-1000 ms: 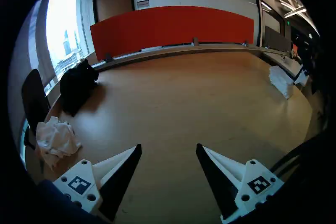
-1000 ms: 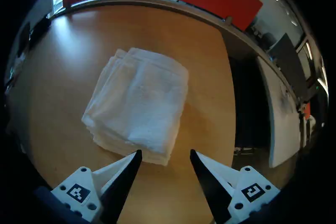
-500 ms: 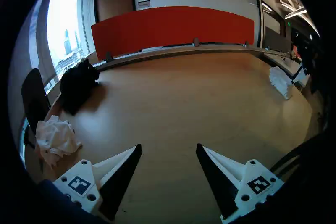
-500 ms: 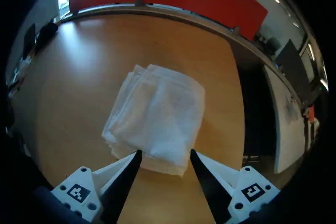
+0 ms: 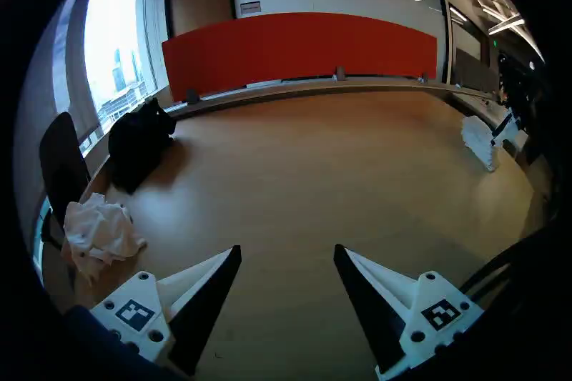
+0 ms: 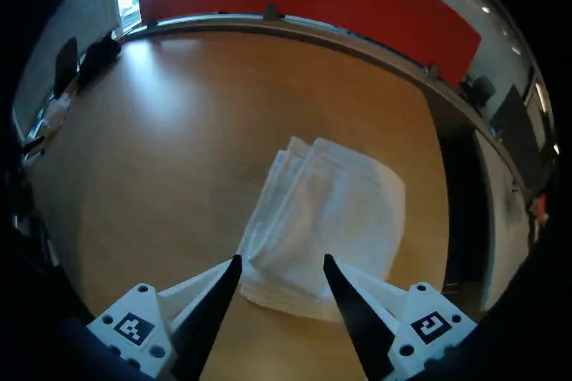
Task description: Fold towel
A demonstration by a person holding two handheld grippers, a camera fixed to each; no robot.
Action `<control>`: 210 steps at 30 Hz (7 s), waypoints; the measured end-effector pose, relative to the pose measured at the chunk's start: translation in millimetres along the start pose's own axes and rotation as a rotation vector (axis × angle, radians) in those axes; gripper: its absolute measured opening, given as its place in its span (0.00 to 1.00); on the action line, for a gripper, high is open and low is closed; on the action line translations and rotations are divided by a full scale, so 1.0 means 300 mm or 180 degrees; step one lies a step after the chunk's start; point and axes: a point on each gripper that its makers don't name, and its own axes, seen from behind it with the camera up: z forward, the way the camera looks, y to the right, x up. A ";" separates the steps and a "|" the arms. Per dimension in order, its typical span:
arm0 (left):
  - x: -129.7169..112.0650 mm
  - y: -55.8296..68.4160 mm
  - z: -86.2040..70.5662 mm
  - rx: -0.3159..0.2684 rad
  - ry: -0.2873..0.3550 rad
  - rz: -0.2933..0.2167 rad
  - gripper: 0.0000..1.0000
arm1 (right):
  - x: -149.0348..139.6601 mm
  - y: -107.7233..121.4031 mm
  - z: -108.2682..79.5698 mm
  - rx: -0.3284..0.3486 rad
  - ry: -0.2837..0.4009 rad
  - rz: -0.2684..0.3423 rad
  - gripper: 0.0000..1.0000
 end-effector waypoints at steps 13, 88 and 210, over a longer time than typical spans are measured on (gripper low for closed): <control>-0.013 -0.008 -0.009 0.0018 -0.0019 -0.0027 0.96 | 0.017 -0.034 0.031 0.0058 -0.0005 -0.0021 0.53; 0.002 -0.009 0.013 -0.0004 -0.0010 -0.0008 0.96 | -0.016 -0.119 -0.004 0.0310 -0.0033 0.0003 0.86; 0.591 -0.274 -0.008 0.0334 0.1234 -0.0452 0.96 | 0.738 -0.411 -0.430 -0.0755 0.2883 0.0846 1.00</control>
